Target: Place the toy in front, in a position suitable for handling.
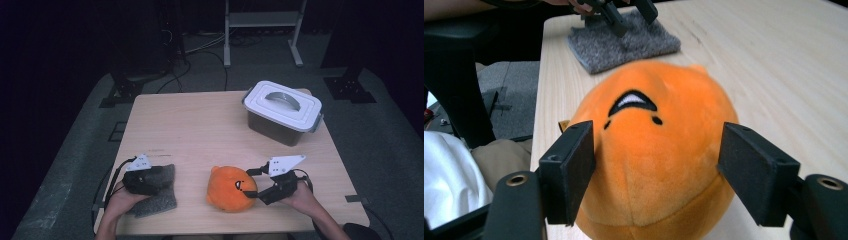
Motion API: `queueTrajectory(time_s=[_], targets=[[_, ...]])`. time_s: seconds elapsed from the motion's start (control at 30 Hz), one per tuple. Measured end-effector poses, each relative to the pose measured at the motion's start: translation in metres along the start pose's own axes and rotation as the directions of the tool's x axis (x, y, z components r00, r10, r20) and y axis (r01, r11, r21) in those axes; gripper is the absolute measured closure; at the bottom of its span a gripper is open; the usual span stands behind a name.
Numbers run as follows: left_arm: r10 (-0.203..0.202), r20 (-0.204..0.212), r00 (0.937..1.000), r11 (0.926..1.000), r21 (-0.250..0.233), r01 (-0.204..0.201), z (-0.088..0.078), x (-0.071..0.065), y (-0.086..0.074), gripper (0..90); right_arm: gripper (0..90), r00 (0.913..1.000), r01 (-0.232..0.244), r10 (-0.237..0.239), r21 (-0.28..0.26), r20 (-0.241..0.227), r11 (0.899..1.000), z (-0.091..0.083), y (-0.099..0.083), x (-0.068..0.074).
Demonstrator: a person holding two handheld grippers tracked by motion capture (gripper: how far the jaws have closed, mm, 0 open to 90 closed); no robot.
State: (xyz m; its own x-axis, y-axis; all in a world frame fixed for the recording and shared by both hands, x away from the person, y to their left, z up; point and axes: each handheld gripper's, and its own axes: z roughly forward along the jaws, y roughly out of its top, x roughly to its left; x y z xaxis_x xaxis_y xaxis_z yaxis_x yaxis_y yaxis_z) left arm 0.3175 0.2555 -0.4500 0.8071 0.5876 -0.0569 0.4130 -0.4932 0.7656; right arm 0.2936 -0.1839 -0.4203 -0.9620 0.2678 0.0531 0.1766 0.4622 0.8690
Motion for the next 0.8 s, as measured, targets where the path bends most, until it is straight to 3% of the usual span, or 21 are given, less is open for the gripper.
queueTrajectory(time_s=[0.1, 0.27, 0.4, 0.57, 0.63, 0.8], targets=[[0.026, -0.002, 0.9997, 0.999, 0.035, -0.026, 0.004, 0.0, -0.002, 37.2, 28.2, 1.0, -0.007, 0.007, -0.008, 0.001, 1.0, 0.001, -0.002, 0.001], [0.021, 0.001, 0.9998, 0.9958, 0.09, -0.021, 0.012, 0.005, -0.009, 43.2, 27.5, 0.9999, 0.009, -0.009, 0.009, 0.014, 1.0, 0.0, 0.0, 0.003], [-0.012, 0.008, 0.9999, 0.9962, 0.086, 0.012, 0.014, 0.008, -0.011, 43.4, 27.2, 0.9999, 0.005, -0.005, 0.012, 0.012, 1.0, 0.0, -0.001, 0.002], [0.022, -0.028, 0.9994, 0.9944, 0.104, -0.018, 0.016, 0.003, -0.01, 45.2, 26.5, 0.9996, 0.021, -0.022, 0.04, 0.018, 0.999, 0.003, -0.004, 0.002], [0.013, -0.035, 0.9993, 0.9943, 0.106, -0.009, 0.016, 0.003, -0.01, 47.3, 25.9, 0.9995, 0.025, -0.026, 0.047, 0.019, 0.999, 0.005, -0.006, 0.002], [0.002, -0.046, 0.999, 0.9966, 0.083, 0.002, 0.016, 0.006, -0.011, 69.8, 25.6, 1.0, 0.0, 0.0, 0.028, 0.01, 1.0, 0.007, -0.011, -0.003]])
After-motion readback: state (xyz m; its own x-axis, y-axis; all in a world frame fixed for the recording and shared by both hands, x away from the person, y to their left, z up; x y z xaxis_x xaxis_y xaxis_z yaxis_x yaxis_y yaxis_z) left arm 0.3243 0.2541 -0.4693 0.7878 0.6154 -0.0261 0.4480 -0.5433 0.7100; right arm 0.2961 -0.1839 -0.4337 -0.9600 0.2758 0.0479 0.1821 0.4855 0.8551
